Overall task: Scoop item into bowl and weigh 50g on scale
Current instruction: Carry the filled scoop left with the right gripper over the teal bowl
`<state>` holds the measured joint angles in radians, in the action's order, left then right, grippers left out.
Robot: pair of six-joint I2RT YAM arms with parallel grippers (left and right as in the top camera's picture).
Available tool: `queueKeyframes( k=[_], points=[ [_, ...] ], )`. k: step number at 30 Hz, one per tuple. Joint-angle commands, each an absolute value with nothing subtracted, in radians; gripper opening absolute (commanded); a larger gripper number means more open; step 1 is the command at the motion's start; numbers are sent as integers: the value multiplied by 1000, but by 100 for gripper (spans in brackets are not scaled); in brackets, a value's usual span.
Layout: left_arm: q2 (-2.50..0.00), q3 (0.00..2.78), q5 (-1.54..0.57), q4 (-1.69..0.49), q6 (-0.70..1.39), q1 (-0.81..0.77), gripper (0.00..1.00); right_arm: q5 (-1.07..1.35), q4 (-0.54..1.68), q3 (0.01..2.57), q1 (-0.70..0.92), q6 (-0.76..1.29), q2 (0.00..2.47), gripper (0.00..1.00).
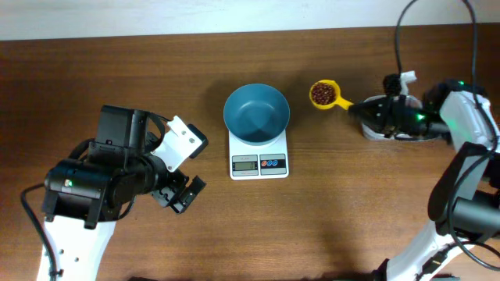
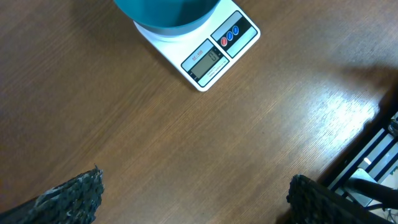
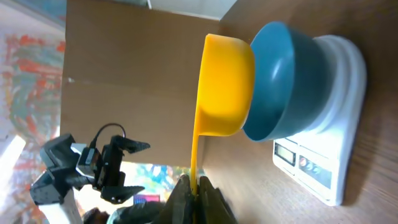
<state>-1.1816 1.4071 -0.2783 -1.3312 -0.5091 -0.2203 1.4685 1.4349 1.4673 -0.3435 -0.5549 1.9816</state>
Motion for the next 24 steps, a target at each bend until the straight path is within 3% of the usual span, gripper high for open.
queueKeyframes(
  k=[1,24],
  points=[
    [-1176,1422,-293,-1329,-525,-216,99,1524,1421,1460,-280,-577,1989,4],
    [-1176,1422,-293,-1329,-525,-216,99,1514,1224,1460,-98,-496,1989,4]
  ],
)
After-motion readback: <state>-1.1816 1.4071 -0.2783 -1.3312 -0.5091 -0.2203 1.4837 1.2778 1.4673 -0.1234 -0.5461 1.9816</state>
